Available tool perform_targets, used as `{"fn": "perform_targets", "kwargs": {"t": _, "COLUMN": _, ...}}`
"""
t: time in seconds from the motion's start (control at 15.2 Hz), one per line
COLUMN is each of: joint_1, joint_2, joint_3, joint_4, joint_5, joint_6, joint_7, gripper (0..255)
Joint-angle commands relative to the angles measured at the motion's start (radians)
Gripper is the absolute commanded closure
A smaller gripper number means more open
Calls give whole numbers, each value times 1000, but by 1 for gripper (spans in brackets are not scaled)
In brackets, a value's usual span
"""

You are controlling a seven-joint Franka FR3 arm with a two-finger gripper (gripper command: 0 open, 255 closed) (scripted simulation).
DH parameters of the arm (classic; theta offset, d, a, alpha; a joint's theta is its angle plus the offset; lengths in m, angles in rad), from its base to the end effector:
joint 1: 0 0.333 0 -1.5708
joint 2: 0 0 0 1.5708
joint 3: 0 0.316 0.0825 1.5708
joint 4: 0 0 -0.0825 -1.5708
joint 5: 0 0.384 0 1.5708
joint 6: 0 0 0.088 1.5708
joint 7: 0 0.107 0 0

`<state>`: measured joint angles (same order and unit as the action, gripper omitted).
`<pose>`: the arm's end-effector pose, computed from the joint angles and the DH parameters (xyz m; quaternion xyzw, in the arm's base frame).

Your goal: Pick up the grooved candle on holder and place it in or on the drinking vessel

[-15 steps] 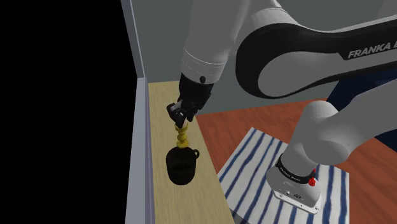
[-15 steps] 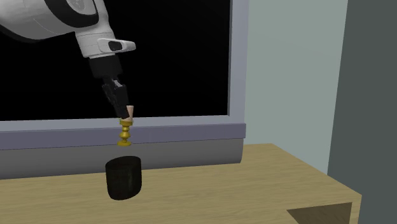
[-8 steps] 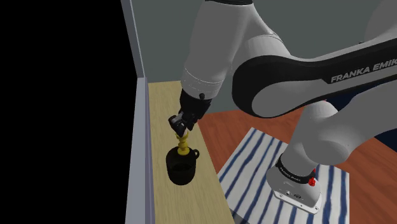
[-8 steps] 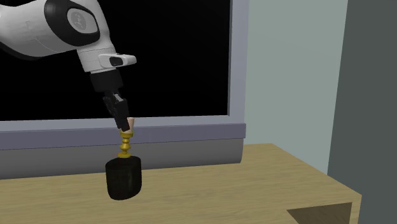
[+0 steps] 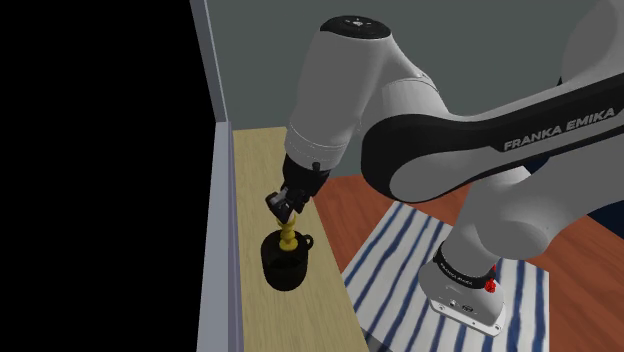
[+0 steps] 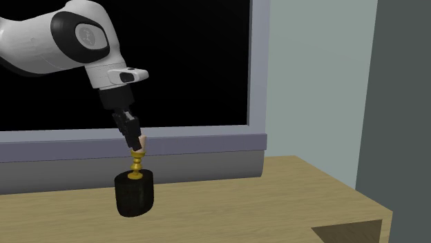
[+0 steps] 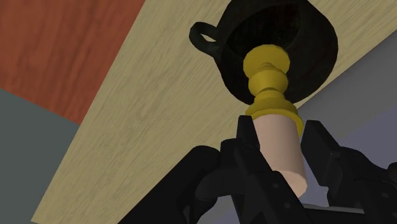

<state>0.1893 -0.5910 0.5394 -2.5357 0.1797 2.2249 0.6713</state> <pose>0.2948 0.2813 0.4650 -0.9907 0.0413 -0.1289 0.0148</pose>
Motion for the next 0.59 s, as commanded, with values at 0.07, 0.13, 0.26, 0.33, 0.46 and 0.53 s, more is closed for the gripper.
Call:
{"fn": "perform_targets", "kwargs": {"t": 0.07, "joint_1": 0, "joint_2": 0, "joint_3": 0, "joint_4": -1, "joint_5": 0, "joint_6": 1, "joint_7": 0, "gripper": 255}}
{"fn": "perform_targets", "kwargs": {"t": 0.13, "joint_1": 0, "joint_2": 0, "joint_3": 0, "joint_4": -1, "joint_5": 0, "joint_6": 0, "joint_7": 0, "gripper": 255}}
{"fn": "perform_targets", "kwargs": {"t": 0.26, "joint_1": 0, "joint_2": 0, "joint_3": 0, "joint_4": -1, "joint_5": 0, "joint_6": 0, "joint_7": 0, "gripper": 0}}
{"fn": "perform_targets", "kwargs": {"t": 0.33, "joint_1": 0, "joint_2": 0, "joint_3": 0, "joint_4": -1, "joint_5": 0, "joint_6": 0, "joint_7": 0, "gripper": 0}}
{"fn": "perform_targets", "kwargs": {"t": 0.46, "joint_1": 0, "joint_2": 0, "joint_3": 0, "joint_4": -1, "joint_5": 0, "joint_6": 0, "joint_7": 0, "gripper": 0}}
{"fn": "perform_targets", "kwargs": {"t": 0.53, "joint_1": 0, "joint_2": 0, "joint_3": 0, "joint_4": -1, "joint_5": 0, "joint_6": 0, "joint_7": 0, "gripper": 0}}
